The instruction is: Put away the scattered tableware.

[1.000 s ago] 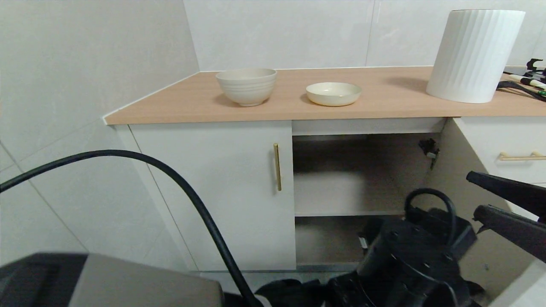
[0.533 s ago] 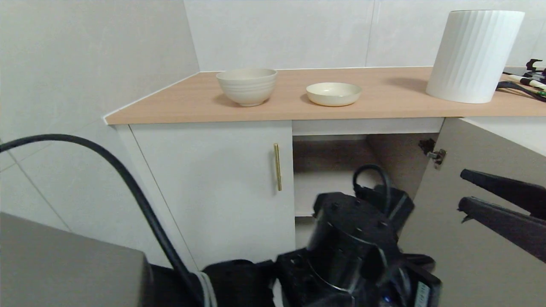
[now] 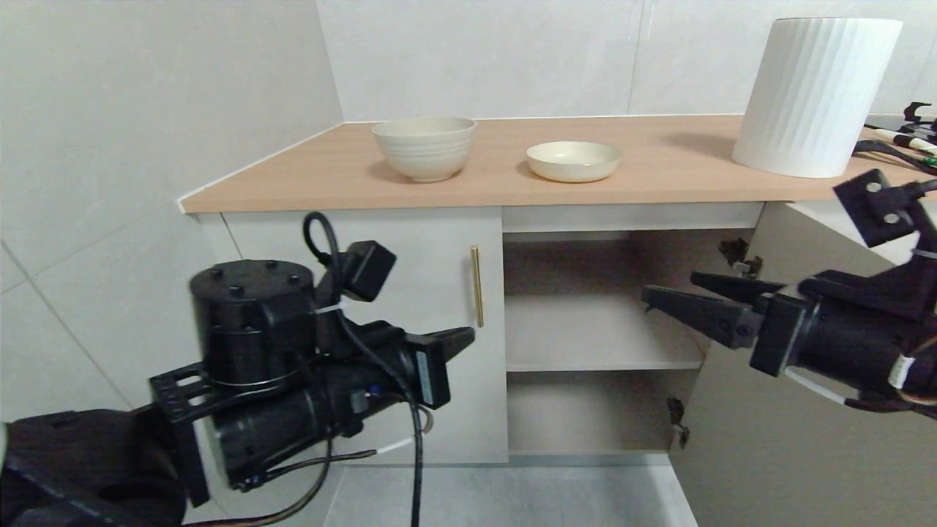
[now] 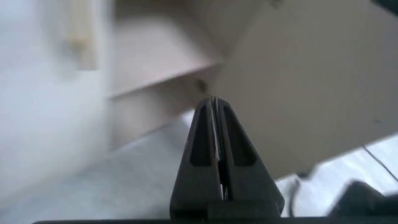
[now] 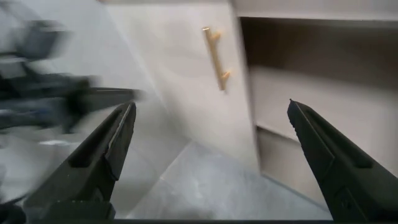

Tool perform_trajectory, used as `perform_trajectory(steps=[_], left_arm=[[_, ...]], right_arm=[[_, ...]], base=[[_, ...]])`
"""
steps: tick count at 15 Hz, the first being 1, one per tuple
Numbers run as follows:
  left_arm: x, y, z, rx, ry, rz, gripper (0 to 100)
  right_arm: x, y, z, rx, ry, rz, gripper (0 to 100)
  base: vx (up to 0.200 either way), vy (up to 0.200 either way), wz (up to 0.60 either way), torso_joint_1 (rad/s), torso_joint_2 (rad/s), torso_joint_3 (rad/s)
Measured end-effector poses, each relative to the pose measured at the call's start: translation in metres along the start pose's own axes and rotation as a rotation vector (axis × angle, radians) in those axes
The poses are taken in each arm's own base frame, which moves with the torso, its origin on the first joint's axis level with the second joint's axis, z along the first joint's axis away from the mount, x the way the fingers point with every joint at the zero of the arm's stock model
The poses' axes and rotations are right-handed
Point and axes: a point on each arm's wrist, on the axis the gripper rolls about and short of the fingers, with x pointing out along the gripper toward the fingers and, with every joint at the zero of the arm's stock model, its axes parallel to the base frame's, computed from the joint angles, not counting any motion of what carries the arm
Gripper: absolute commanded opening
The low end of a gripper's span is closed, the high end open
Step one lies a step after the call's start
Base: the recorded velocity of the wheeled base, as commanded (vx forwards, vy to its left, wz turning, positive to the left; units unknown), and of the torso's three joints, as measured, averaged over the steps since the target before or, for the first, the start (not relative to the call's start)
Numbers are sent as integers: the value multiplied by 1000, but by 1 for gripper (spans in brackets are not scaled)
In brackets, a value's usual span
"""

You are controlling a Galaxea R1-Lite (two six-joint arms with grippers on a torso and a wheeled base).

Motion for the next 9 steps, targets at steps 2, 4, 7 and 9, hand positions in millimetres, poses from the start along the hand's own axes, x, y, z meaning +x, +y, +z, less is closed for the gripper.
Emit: perform_trajectory(steps=[2,4,7,9], left_arm=[[-23,14,9,13,-60,50,0],[-37,17,22,47,-122,70,0],[-46,17,30,85,-154,80,0],[-48,17,30,108,-151,85,0]], right_arm=[[26,-6,-2,3,29,-11,100],[47,-10,-4,-16,49,-19,100],[65,-20,-20,-83,106,-127,100],[67,-23,-26,-119,135,-222,100]], base=[[0,0,0,0,0,0],[0,0,0,0,0,0],[0,0,0,0,0,0],[0,0,0,0,0,0]])
